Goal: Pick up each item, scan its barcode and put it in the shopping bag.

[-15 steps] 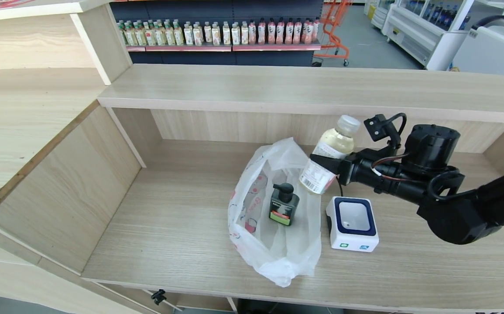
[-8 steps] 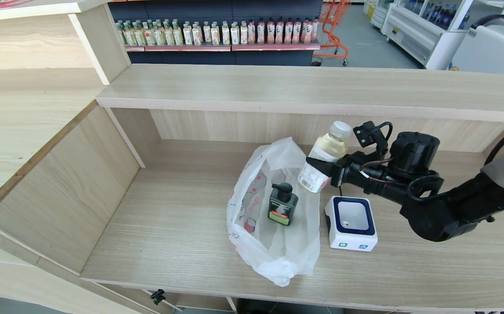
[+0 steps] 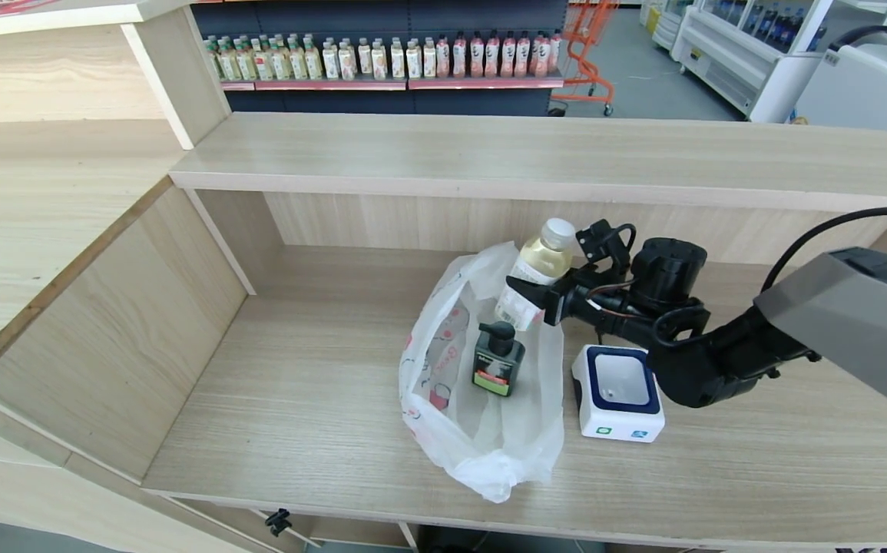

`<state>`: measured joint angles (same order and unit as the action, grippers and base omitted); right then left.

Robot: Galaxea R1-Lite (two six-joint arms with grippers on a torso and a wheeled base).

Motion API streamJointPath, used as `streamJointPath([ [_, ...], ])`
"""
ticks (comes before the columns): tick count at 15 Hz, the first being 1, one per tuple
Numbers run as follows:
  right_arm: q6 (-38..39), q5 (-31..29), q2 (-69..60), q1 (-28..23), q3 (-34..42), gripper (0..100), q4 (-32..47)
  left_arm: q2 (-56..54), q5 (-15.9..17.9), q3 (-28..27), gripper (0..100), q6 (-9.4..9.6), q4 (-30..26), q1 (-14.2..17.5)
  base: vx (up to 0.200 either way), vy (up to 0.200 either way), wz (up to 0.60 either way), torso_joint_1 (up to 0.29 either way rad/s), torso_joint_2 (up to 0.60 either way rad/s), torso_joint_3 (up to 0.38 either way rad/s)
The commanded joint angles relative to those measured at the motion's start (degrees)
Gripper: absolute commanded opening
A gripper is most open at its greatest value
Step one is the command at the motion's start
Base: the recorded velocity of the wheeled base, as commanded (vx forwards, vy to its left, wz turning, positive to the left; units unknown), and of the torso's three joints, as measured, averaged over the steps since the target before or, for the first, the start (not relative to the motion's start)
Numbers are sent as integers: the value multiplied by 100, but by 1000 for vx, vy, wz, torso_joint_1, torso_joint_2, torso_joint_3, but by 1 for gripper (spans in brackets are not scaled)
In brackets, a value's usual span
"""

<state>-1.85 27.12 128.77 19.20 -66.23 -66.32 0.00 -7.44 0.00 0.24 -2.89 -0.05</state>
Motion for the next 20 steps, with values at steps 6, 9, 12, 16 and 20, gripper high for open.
streamJointPath([
  [6, -483, 12, 632, 172, -294, 0, -22, 0, -3, 0, 100, 2, -1, 5, 0, 0, 0, 0, 0, 0],
  [9, -483, 12, 729, 154, -426, 0, -22, 0, -3, 0, 100, 2, -1, -4, 0, 0, 0, 0, 0, 0],
  [12, -439, 30, 667, 145, -461, 100, -22, 0, -3, 0, 100, 2, -1, 5, 0, 0, 0, 0, 0, 0],
  [16, 431, 39, -98, 5, -232, 100, 22, 0, -3, 0, 100, 2, -1, -4, 0, 0, 0, 0, 0, 0],
  [20, 1178, 610, -2778, -698, 1974, 100, 743, 0, -3, 0, 100, 2, -1, -4, 0, 0, 0, 0, 0, 0],
])
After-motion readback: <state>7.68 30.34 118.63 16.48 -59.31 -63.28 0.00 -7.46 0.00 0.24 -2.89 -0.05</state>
